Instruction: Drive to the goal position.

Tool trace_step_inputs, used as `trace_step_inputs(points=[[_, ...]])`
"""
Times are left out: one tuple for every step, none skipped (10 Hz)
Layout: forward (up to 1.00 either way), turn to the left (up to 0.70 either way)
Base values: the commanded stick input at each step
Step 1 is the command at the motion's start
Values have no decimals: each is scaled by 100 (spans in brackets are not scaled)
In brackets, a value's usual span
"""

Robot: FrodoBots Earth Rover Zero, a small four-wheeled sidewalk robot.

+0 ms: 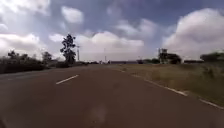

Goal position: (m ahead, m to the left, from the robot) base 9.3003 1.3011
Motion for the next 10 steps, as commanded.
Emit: trace_step_inputs(points=[[100, 0], [100, 0], [100, 0], [100, 0], [100, 0], [100, 0], [100, 0], [100, 0], [100, 0], [100, 0]])
